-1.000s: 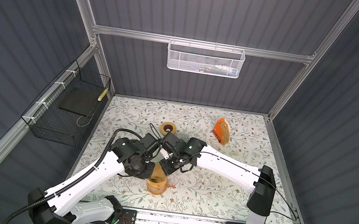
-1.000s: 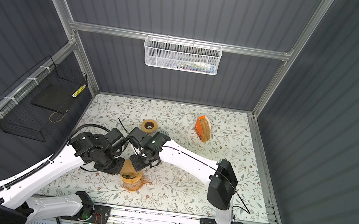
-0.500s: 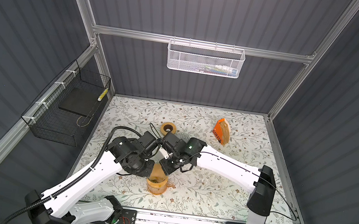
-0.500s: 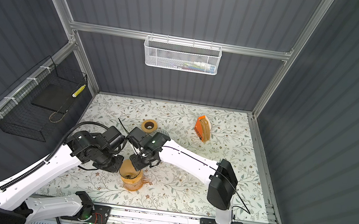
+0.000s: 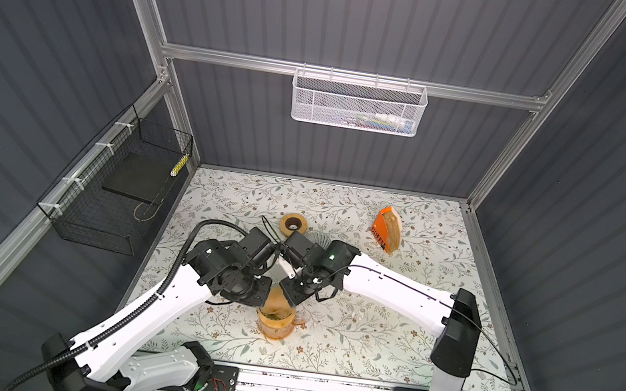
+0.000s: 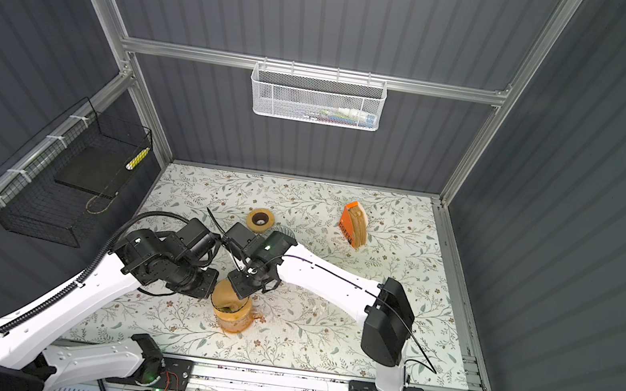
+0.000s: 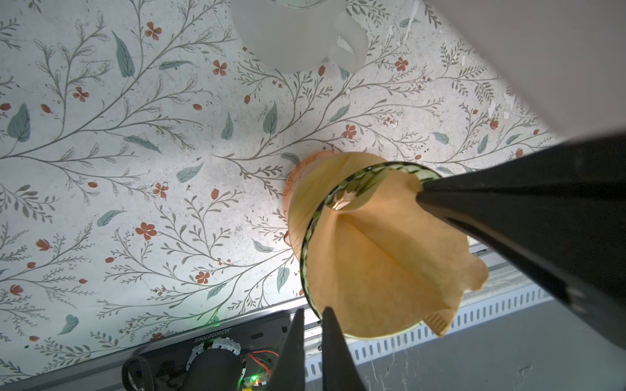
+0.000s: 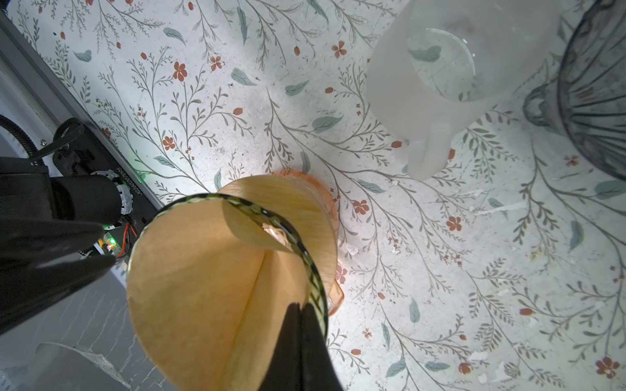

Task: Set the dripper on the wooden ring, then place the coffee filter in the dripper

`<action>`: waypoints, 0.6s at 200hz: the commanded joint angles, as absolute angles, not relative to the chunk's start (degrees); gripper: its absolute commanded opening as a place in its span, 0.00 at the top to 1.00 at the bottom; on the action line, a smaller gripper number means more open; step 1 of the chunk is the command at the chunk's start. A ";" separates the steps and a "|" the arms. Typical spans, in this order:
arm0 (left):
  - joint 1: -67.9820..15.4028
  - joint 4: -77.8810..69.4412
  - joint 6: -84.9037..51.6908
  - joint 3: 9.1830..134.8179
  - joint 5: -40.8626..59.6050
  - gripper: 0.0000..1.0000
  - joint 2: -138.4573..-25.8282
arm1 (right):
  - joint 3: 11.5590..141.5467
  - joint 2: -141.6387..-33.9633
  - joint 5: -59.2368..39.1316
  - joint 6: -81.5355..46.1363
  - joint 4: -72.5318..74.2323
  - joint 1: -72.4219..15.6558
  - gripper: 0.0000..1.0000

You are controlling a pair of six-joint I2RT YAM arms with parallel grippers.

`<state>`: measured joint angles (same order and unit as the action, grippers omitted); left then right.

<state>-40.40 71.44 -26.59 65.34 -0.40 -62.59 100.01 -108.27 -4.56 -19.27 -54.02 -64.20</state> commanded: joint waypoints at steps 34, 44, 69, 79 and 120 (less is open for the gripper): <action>-41.04 71.55 -25.77 62.20 0.23 0.87 -63.74 | 100.22 -108.78 -4.04 -19.42 -52.68 -65.04 0.96; -41.04 71.54 -25.86 62.14 0.13 0.87 -63.74 | 100.29 -108.76 -4.09 -19.42 -52.72 -65.04 0.96; -41.04 71.54 -25.94 62.82 -0.09 0.87 -63.62 | 100.68 -108.85 -3.96 -19.34 -52.87 -65.04 0.95; -41.04 71.46 -25.96 63.14 -0.25 0.87 -63.52 | 100.81 -108.73 -3.86 -19.42 -52.97 -65.04 0.95; -41.04 71.54 -26.14 63.66 -0.51 0.87 -63.27 | 101.73 -108.33 -3.77 -19.34 -53.38 -65.02 0.92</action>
<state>-39.92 69.97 -26.59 63.40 -0.43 -62.67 99.74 -108.27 -4.51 -19.27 -55.31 -64.53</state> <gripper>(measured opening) 0.130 0.079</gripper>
